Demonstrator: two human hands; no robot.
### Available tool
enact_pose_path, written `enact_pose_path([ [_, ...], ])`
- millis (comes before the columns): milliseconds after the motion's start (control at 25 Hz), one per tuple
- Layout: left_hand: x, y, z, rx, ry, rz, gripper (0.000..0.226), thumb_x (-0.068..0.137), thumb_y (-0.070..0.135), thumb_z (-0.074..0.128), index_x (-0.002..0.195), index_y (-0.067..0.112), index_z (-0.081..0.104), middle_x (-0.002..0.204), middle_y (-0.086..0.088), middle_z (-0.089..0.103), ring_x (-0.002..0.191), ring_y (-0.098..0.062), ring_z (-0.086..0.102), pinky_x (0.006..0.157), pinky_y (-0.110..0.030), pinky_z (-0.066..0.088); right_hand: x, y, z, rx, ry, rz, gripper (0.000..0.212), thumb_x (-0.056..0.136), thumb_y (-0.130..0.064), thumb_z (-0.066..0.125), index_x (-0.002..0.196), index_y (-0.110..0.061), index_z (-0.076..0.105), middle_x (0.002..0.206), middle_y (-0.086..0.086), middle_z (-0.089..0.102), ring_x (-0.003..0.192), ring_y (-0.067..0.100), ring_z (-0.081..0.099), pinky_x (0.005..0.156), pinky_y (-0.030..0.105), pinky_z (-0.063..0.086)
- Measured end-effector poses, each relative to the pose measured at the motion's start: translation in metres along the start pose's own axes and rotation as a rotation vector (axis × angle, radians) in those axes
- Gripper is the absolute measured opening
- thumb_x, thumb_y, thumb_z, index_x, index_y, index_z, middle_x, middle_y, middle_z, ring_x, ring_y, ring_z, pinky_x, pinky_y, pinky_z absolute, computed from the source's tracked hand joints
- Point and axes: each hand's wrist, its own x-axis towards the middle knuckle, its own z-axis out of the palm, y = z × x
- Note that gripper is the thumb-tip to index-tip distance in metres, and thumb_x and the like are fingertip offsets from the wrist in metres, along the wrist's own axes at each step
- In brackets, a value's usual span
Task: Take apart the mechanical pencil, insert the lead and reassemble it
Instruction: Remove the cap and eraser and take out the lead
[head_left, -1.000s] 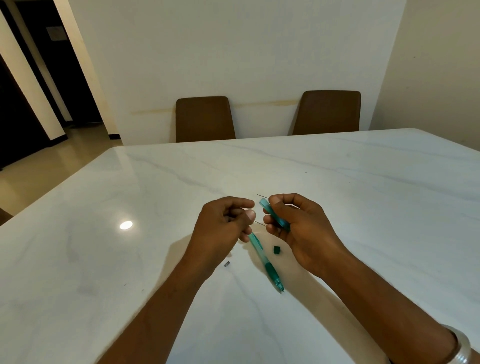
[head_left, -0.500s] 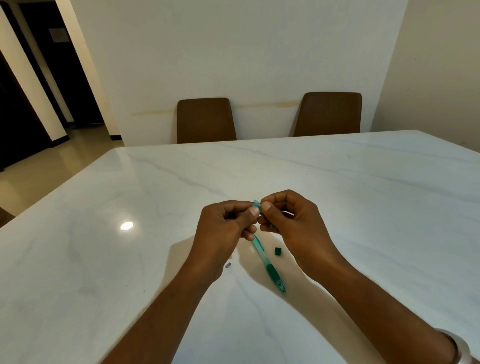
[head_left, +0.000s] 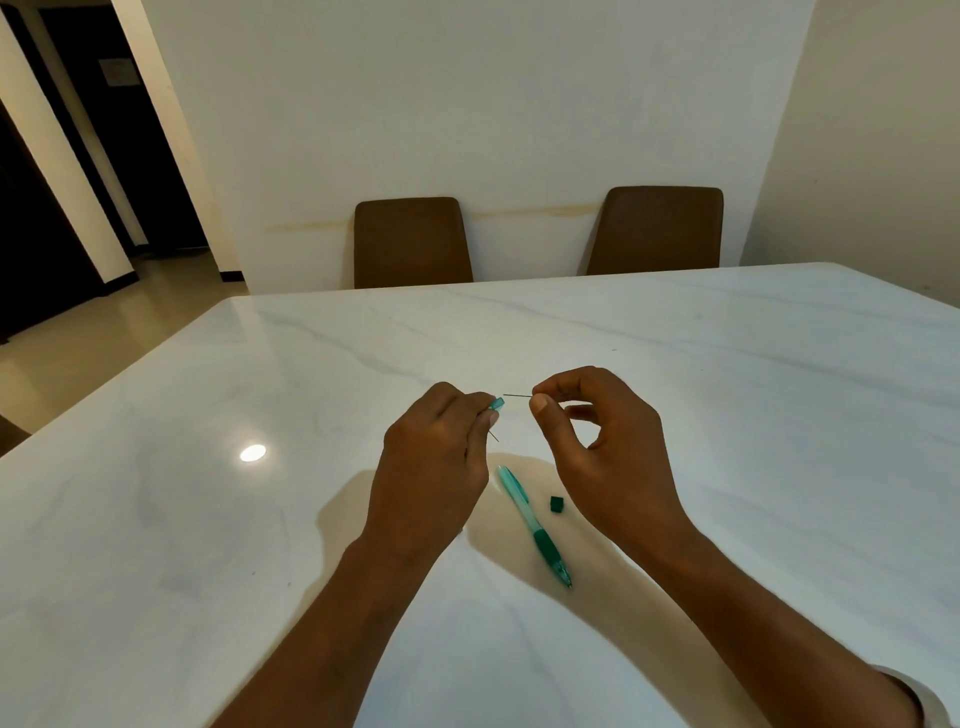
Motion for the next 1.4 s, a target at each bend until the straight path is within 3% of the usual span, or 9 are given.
enact_pose_path([
  [120,0.0,0.0,0.0,0.057,-0.017,0.048,0.02,0.08,0.011,0.07,0.096,-0.001,0.072,0.081,-0.016,0.073,0.064,-0.026,0.068,0.062,-0.029,0.057,0.0,0.004,0.002,-0.063,-0.02,-0.021,0.009,0.089,-0.027,0.063,0.096,-0.022,0.065,0.095,-0.014,0.061,0.089,0.007,0.06,0.08,0.015,0.048],
  [360,-0.001,-0.001,0.003,0.112,-0.056,0.069,0.022,0.075,0.008,0.076,0.095,0.0,0.073,0.079,-0.015,0.073,0.062,-0.027,0.068,0.061,-0.029,0.056,-0.001,0.005,0.003,-0.141,-0.033,-0.088,0.011,0.088,-0.024,0.065,0.096,-0.017,0.067,0.097,-0.005,0.068,0.09,0.01,0.061,0.081,0.026,0.054],
  [560,-0.004,0.0,0.007,0.121,-0.097,0.087,0.023,0.077,0.014,0.068,0.097,0.003,0.073,0.079,-0.014,0.072,0.062,-0.027,0.067,0.059,-0.029,0.056,-0.004,0.008,0.005,-0.247,-0.055,-0.158,0.015,0.086,-0.024,0.067,0.098,-0.015,0.068,0.102,0.001,0.07,0.089,0.01,0.054,0.075,0.011,0.039],
  [720,-0.005,0.003,0.006,0.089,-0.117,0.094,0.026,0.072,0.008,0.077,0.097,0.002,0.073,0.077,-0.014,0.071,0.061,-0.027,0.066,0.059,-0.03,0.057,-0.003,0.008,0.008,-0.285,-0.071,-0.201,0.015,0.087,-0.023,0.065,0.099,-0.016,0.071,0.101,0.003,0.071,0.092,0.022,0.062,0.076,0.023,0.043],
  [800,-0.004,0.004,0.007,0.072,-0.102,0.086,0.021,0.076,0.011,0.074,0.095,0.002,0.073,0.076,-0.013,0.071,0.061,-0.026,0.066,0.06,-0.029,0.057,-0.001,0.008,0.007,-0.239,-0.094,-0.171,0.016,0.089,-0.024,0.065,0.102,-0.018,0.071,0.103,0.001,0.07,0.091,0.019,0.063,0.075,0.02,0.045],
  [920,-0.003,0.008,0.006,0.019,-0.078,0.007,0.024,0.081,0.02,0.063,0.096,0.004,0.074,0.079,-0.011,0.073,0.064,-0.024,0.068,0.063,-0.026,0.054,0.001,0.009,0.005,-0.137,-0.125,-0.121,0.02,0.088,-0.025,0.066,0.106,-0.02,0.071,0.107,-0.003,0.069,0.087,0.006,0.059,0.066,0.001,0.042],
  [1120,-0.002,0.012,0.003,-0.167,-0.065,-0.145,0.023,0.086,0.024,0.061,0.101,0.012,0.074,0.087,-0.004,0.073,0.071,-0.008,0.058,0.07,-0.002,0.038,0.001,0.008,0.002,-0.076,-0.137,-0.138,0.022,0.088,-0.016,0.067,0.109,-0.019,0.069,0.11,-0.005,0.071,0.09,0.003,0.059,0.076,0.0,0.046],
  [1240,-0.003,0.015,0.002,-0.255,-0.08,-0.201,0.021,0.088,0.024,0.062,0.103,0.015,0.072,0.092,0.0,0.072,0.074,-0.01,0.061,0.07,-0.01,0.047,0.004,0.004,-0.003,-0.072,-0.165,-0.074,0.018,0.088,-0.018,0.066,0.105,-0.022,0.069,0.105,-0.011,0.069,0.09,0.005,0.062,0.072,0.0,0.045],
  [1400,0.001,0.014,-0.001,-0.387,-0.079,-0.436,0.022,0.087,0.025,0.066,0.108,0.02,0.069,0.09,0.005,0.068,0.076,-0.017,0.067,0.074,-0.025,0.057,0.013,0.004,-0.017,-0.057,-0.162,0.147,0.013,0.088,-0.016,0.066,0.098,-0.024,0.066,0.091,-0.013,0.066,0.083,0.009,0.064,0.065,0.007,0.045],
])
